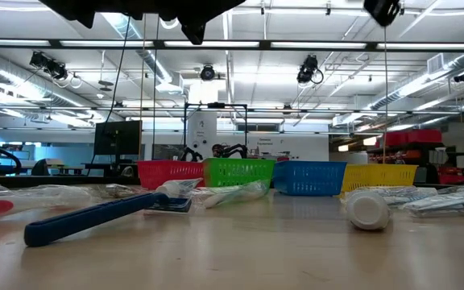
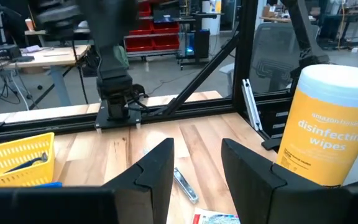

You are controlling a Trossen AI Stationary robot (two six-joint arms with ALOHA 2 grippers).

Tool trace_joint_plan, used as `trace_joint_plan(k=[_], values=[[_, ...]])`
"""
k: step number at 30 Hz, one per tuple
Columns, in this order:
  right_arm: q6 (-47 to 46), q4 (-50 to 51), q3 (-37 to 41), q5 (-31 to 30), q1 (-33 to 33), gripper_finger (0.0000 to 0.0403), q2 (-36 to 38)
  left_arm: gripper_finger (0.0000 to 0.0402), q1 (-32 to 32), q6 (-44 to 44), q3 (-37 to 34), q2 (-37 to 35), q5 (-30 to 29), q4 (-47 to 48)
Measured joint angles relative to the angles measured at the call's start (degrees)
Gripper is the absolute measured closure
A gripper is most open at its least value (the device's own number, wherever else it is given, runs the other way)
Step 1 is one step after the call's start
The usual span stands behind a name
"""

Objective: Pick & Place Travel size toiletries
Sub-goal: Adjust the disinfectant wipes

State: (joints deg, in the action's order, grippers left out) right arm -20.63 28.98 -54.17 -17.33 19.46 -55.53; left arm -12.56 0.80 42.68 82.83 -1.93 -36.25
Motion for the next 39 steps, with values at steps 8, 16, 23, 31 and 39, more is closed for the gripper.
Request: trace_joint_plan(k=[8,16,23,31,39], values=[[6.9,-9.7,0.0,2.5,21.2,0.0401,-3.7,0.0260,-0.2,-1.2,0.0,0.0,0.0,-1.4],[15.1,-22.8,0.0,17.8,31.9,0.0402,-10.8,0.0260,-0.2,-0.8,0.0,0.0,0.0,-1.0],[15.9,-35.7,0.2,18.4,33.1,0.0402,-23.8,0.0260,-0.2,-0.4,0.0,0.0,0.0,-0.7],[18.3,-46.7,0.1,17.0,36.9,0.0403,-27.4,0.0260,1.3,-0.4,0.0,0.0,-0.2,-0.8],[18.7,-58.8,0.1,16.5,38.5,0.0403,-37.7,0.0260,3.2,-0.5,0.0,0.0,-1.9,-0.8]])
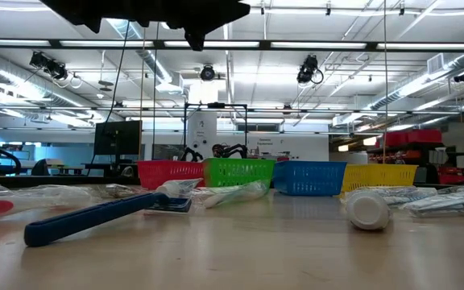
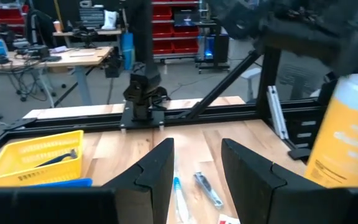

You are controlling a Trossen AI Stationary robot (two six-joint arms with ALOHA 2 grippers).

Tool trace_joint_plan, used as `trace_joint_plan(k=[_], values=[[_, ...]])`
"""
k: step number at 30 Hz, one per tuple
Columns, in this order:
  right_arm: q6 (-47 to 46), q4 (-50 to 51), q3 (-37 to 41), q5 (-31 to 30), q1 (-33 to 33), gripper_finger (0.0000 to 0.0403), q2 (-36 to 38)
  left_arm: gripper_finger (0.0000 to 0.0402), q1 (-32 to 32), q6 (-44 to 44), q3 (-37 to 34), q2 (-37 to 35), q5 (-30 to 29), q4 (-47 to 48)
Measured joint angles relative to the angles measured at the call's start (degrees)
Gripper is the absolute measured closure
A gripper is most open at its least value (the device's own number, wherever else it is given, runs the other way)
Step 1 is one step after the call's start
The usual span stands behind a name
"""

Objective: Pick & Place Travel size toiletries
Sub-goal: Adjust the disinfectant wipes

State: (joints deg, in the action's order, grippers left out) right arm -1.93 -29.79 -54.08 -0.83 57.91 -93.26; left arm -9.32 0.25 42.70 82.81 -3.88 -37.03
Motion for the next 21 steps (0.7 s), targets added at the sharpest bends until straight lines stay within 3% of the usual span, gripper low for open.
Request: trace_joint_plan(k=[4,7,10,13,19,21], values=[[-2.6,-3.7,-0.1,-3.7,0.2,0.0403,-4.2,0.0260,0.3,0.0,0.0,0.0,0.0,0.2],[1.5,-3.2,0.1,-7.2,1.1,0.0403,-4.0,0.0260,0.4,0.0,0.0,0.0,0.0,0.5],[3.9,1.5,-0.1,-14.3,1.7,0.0403,-2.7,0.0260,0.4,-0.2,0.0,0.0,0.0,-0.4],[4.4,7.4,0.0,-16.6,1.1,0.0403,-2.5,0.0260,0.4,1.4,0.0,0.0,0.0,-0.8],[4.8,10.6,0.0,-27.0,-0.4,0.0403,-2.3,0.0260,0.4,2.0,0.0,0.8,-1.2,-2.8],[3.1,11.8,0.0,-27.6,-0.8,0.0403,-2.0,0.0260,0.4,1.4,0.0,0.8,-2.7,-2.1]])
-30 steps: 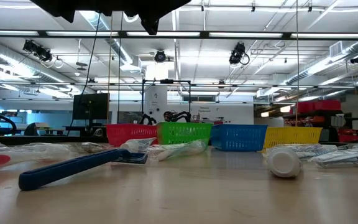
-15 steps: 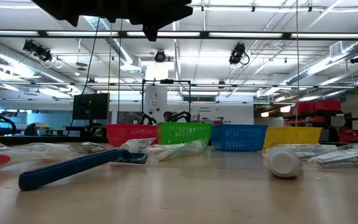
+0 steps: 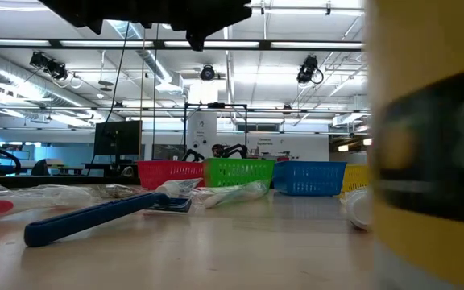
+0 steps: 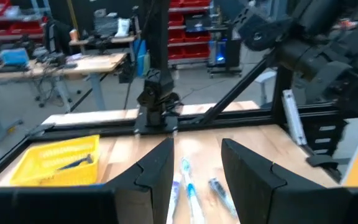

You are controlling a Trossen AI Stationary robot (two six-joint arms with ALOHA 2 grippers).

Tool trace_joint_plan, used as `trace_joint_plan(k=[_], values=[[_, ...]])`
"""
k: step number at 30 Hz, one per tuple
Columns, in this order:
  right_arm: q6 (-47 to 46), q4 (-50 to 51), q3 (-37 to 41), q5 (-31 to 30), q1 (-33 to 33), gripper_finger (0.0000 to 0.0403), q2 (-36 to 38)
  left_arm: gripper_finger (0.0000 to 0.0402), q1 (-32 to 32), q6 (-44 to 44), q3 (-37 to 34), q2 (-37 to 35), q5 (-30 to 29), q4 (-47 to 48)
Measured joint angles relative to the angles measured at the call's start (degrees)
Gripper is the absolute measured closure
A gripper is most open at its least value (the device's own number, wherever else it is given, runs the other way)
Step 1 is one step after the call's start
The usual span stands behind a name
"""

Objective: Pick & Place Travel size toiletries
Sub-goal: Adjust the disinfectant wipes

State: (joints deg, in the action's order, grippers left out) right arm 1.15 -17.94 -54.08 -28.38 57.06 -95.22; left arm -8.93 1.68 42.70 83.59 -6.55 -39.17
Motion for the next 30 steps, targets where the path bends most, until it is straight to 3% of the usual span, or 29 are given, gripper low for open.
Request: trace_joint_plan(k=[4,11,19,25,30], values=[[-3.6,0.4,0.0,-0.5,1.1,0.0403,2.3,0.0260,0.0,-0.7,0.0,0.0,1.1,-0.3],[5.5,-4.2,0.0,-1.2,3.8,0.0403,7.1,0.0260,-0.7,-1.7,0.0,-0.1,12.2,-1.8],[10.7,-2.4,0.0,-12.4,4.9,0.0403,8.6,0.0260,-7.8,-2.4,0.0,-2.8,23.3,5.0],[13.0,-2.6,0.0,-15.3,4.1,0.0403,8.6,0.0264,-14.1,1.0,1.2,5.7,19.2,4.4],[12.7,-2.0,0.0,-19.5,3.6,0.0403,8.6,0.0291,-16.0,1.5,7.4,12.6,23.4,3.8]])
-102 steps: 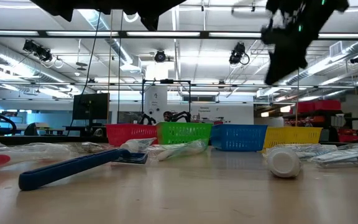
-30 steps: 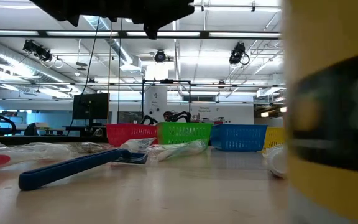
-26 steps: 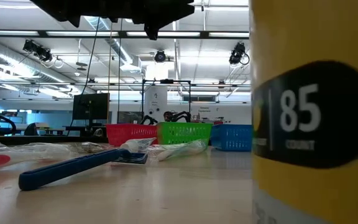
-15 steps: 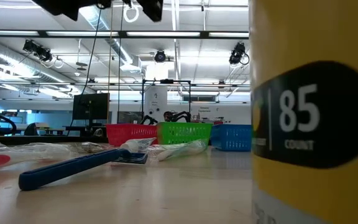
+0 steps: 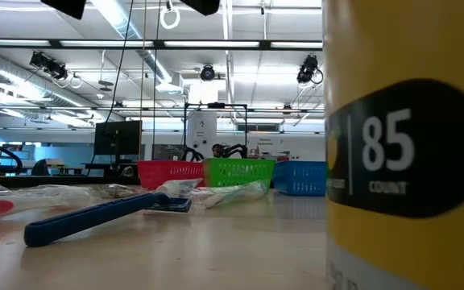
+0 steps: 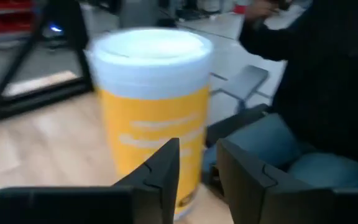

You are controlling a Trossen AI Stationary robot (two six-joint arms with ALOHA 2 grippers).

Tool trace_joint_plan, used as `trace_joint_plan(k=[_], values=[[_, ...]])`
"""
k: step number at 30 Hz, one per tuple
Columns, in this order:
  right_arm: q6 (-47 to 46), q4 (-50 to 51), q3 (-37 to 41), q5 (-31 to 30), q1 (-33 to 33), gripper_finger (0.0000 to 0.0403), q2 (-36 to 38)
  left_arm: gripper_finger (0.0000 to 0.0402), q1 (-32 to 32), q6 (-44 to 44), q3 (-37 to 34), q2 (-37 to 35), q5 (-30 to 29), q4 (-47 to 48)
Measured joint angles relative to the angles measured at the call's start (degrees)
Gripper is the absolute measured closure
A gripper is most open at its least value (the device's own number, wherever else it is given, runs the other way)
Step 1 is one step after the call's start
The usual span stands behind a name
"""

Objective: Pick & Place Travel size toiletries
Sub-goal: Adjust the disinfectant wipes

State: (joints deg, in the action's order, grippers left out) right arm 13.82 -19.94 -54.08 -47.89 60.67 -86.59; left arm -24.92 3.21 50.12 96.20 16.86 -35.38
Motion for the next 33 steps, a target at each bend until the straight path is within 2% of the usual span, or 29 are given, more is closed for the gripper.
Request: trace_joint_plan(k=[8,16,25,27,31,33], values=[[-2.4,0.5,0.0,-1.2,-0.2,0.0403,0.0,0.0328,-3.9,2.5,7.6,7.6,0.0,2.1],[-4.4,0.2,0.0,-1.1,-0.2,0.0403,0.0,0.0393,-7.3,5.1,15.6,13.6,-7.9,7.4],[-6.7,0.0,0.0,-1.0,-0.3,0.0403,0.0,0.0397,-8.6,4.9,16.9,14.6,-15.1,8.1],[-9.4,0.7,0.0,1.5,-0.4,0.0403,0.0,0.0395,-8.5,5.4,16.9,14.6,-15.7,7.9],[-10.6,0.4,0.0,11.4,-0.8,0.0403,-0.1,0.0396,-7.3,5.1,16.9,14.6,-16.7,7.9],[-10.6,-0.1,0.0,12.5,-0.8,0.0403,-0.1,0.0397,-6.5,4.9,16.9,14.6,-17.2,7.9]])
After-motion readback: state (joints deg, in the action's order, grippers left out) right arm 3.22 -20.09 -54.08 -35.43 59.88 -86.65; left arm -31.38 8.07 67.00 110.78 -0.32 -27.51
